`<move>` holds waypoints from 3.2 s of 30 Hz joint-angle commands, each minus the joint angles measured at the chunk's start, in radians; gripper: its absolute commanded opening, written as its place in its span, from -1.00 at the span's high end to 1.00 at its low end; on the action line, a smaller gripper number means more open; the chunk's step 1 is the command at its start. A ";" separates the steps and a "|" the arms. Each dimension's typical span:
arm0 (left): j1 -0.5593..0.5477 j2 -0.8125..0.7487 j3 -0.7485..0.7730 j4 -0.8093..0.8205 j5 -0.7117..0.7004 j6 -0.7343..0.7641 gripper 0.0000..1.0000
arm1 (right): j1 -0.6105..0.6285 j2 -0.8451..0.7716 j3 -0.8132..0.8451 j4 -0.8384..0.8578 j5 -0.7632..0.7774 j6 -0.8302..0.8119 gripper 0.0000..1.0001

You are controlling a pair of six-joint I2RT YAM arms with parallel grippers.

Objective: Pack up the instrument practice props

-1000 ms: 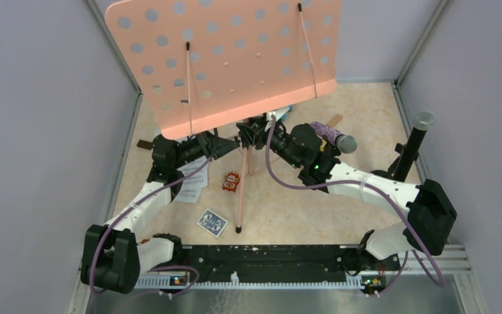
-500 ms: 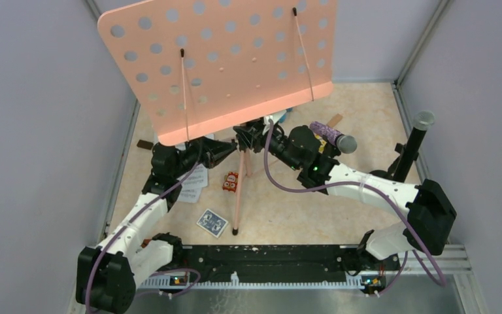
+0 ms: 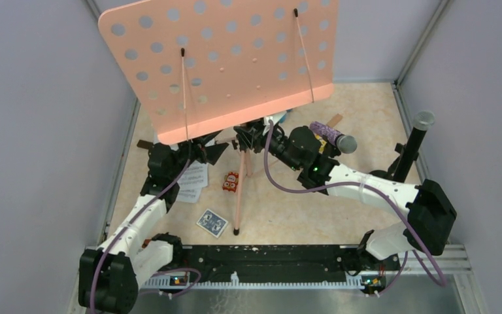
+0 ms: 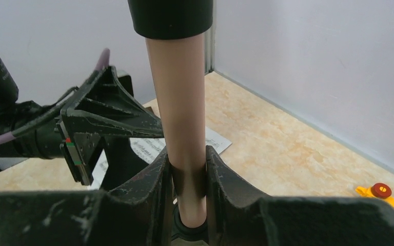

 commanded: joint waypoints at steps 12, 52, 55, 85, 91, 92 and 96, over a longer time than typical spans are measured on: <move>0.043 -0.177 0.083 -0.242 -0.050 1.223 -0.97 | -0.069 -0.002 -0.054 -0.163 -0.156 -0.163 1.00; -0.107 -0.020 0.064 0.046 0.469 2.528 -0.08 | -0.143 0.039 -0.038 -0.179 -0.297 -0.229 1.00; -0.107 0.003 0.085 0.012 0.468 2.547 0.01 | -0.143 0.040 -0.034 -0.182 -0.291 -0.228 1.00; -0.116 -0.030 -0.035 0.251 0.150 1.520 1.00 | -0.144 0.026 -0.047 -0.190 -0.289 -0.213 1.00; -0.116 0.001 0.065 0.024 0.048 1.274 1.00 | -0.143 0.026 -0.047 -0.188 -0.292 -0.201 1.00; -0.116 0.009 0.065 0.036 0.056 1.234 1.00 | -0.144 0.026 -0.046 -0.187 -0.293 -0.198 1.00; -0.116 0.041 0.069 0.061 0.064 1.063 1.00 | -0.143 0.025 -0.045 -0.190 -0.297 -0.190 1.00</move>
